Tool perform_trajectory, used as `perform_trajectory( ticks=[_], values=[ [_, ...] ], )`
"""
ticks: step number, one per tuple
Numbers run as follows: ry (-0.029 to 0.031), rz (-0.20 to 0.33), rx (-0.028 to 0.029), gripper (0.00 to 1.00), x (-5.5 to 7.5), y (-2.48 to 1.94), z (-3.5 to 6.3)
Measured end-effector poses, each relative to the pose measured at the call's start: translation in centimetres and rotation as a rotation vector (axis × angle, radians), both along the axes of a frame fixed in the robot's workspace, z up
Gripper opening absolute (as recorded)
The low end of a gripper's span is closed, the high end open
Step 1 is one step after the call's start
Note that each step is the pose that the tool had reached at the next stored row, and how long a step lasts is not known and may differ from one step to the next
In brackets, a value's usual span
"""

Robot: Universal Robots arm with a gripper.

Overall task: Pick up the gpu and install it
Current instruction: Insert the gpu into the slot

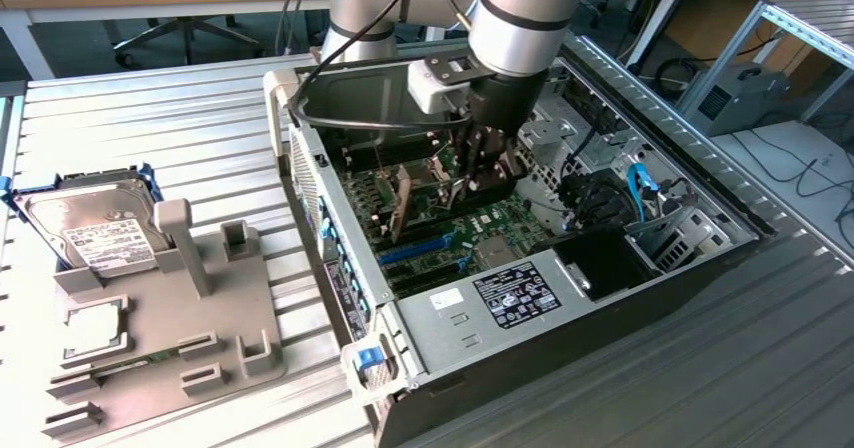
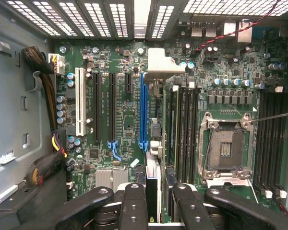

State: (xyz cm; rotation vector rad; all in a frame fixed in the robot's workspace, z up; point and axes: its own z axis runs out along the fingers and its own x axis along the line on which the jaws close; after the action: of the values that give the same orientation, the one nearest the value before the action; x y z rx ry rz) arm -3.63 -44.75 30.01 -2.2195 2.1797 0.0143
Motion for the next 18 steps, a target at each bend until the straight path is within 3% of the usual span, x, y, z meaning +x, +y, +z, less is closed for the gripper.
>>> perform_trajectory(
  ticks=[18],
  values=[
    [-0.0001, 0.0, 0.0001, 0.26, -0.12, -0.03, -0.38]
  ],
)
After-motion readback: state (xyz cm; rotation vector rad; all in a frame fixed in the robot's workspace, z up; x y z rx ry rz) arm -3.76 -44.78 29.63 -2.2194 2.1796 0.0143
